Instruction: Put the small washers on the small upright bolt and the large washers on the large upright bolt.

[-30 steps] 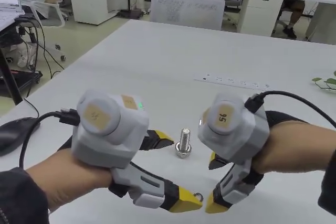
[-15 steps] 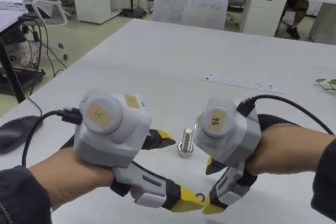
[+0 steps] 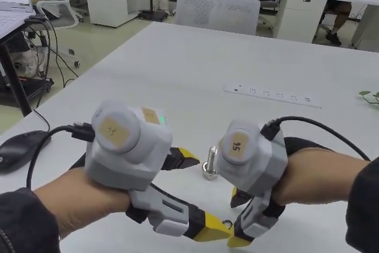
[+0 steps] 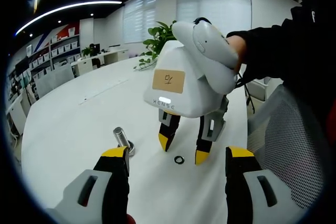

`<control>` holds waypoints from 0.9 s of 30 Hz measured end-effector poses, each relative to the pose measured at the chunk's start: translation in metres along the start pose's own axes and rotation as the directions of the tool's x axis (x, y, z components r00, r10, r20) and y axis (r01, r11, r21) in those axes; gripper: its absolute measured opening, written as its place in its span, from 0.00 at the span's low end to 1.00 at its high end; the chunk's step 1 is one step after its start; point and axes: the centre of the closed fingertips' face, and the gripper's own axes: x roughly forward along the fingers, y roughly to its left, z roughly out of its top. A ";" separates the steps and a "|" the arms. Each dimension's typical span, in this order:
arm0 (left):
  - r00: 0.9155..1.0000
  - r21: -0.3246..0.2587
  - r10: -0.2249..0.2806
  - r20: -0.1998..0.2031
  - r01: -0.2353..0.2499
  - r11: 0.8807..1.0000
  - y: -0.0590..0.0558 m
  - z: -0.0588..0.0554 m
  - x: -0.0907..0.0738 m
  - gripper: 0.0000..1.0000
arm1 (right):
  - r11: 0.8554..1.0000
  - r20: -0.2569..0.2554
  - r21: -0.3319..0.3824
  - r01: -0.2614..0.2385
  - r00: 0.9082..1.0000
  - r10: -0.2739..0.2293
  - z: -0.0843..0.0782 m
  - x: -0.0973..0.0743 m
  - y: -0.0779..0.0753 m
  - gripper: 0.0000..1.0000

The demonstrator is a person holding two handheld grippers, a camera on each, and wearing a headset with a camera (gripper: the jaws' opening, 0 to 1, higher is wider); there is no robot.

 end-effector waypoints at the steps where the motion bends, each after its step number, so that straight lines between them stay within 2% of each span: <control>1: 1.000 0.000 0.000 0.000 0.000 1.000 0.000 0.000 0.000 0.74 | 1.000 -0.001 0.002 -0.002 1.000 0.002 0.000 0.001 0.000 0.40; 6: 1.000 -0.001 0.000 0.000 0.000 1.000 0.000 0.000 0.000 0.74 | 1.000 -0.006 0.003 -0.003 1.000 0.003 0.000 0.003 -0.001 0.35; 27: 1.000 -0.001 0.002 -0.002 -0.002 1.000 0.001 -0.001 0.000 0.74 | 0.999 -0.011 -0.041 0.010 1.000 -0.011 0.003 0.004 -0.004 0.29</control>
